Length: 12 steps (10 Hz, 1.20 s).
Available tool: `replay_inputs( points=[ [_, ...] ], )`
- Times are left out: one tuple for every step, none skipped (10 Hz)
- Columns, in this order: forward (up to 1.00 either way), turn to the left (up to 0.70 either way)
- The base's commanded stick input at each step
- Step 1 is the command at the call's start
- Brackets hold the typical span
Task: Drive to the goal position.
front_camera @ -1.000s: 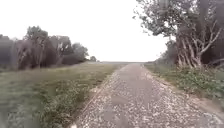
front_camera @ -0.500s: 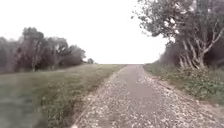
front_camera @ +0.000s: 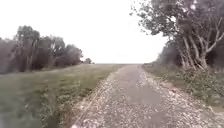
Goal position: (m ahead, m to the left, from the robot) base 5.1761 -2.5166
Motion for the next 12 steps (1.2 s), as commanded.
replay_inputs(
  points=[
    [0.70,-0.14],
    [0.70,-0.14],
    [0.70,-0.14],
    [0.70,-0.14],
    [0.70,-0.14],
    [0.70,-0.14],
    [0.70,-0.14],
    [0.70,-0.14],
    [0.70,-0.13],
    [0.70,-0.14],
    [0.70,-0.13],
    [0.70,-0.13]
  ],
)
